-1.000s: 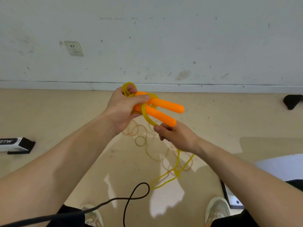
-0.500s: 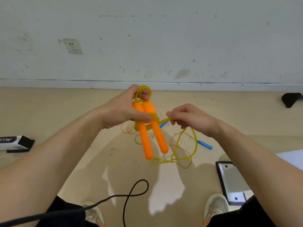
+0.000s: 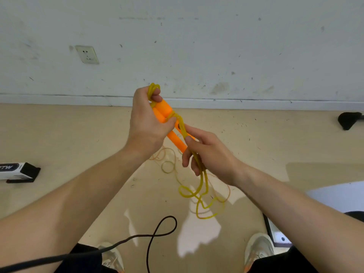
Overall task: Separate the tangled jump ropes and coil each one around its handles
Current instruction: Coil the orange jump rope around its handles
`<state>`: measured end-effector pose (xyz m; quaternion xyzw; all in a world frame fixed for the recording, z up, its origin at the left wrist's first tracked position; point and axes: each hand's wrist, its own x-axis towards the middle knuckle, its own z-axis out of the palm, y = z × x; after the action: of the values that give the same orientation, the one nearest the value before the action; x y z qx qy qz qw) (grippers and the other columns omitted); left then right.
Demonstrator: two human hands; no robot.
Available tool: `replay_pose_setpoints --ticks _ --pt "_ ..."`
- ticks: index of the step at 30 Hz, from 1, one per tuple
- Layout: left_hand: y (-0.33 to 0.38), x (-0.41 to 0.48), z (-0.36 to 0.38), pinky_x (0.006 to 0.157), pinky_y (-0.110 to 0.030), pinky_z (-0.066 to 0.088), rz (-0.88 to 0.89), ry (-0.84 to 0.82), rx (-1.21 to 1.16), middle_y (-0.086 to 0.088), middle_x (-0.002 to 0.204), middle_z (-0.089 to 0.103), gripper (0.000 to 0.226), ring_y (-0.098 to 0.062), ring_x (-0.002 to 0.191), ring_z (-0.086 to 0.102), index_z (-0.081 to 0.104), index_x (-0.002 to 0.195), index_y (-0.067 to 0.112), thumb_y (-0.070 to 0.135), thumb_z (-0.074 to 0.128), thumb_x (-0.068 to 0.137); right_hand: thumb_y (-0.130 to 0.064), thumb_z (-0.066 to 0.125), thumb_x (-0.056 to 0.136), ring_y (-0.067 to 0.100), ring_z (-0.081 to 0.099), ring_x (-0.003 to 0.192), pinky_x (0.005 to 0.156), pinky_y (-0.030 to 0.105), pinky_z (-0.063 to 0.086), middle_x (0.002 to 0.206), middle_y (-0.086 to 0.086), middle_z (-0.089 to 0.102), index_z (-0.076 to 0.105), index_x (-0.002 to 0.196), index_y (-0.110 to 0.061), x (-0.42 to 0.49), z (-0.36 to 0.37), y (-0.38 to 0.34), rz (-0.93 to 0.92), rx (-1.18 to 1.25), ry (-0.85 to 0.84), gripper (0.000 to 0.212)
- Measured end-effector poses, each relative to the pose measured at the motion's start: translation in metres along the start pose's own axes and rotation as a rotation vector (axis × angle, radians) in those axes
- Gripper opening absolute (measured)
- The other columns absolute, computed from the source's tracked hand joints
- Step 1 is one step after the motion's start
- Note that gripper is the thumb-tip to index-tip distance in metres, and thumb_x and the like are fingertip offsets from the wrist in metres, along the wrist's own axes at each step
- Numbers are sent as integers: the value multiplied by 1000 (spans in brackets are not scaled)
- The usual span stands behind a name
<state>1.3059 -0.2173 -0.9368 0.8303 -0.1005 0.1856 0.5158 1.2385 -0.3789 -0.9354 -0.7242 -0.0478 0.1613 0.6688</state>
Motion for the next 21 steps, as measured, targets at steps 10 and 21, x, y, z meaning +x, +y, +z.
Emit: replay_pose_setpoints --ticks 10,21 --pt "4 -16 25 99 -26 44 -269 161 -176 3 114 49 63 -11 110 52 43 123 15 15 83 75 -15 40 102 12 48 53 52 35 42 63 -4 50 50 131 -21 3 18 18 -257 -745 276 31" --pt "6 -17 34 82 -18 48 -365 140 -239 2 115 48 72 -8 103 53 42 122 16 11 88 67 -17 38 103 25 53 75 57 34 34 101 4 65 19 156 -18 -3 29 12 -125 -1106 325 56"
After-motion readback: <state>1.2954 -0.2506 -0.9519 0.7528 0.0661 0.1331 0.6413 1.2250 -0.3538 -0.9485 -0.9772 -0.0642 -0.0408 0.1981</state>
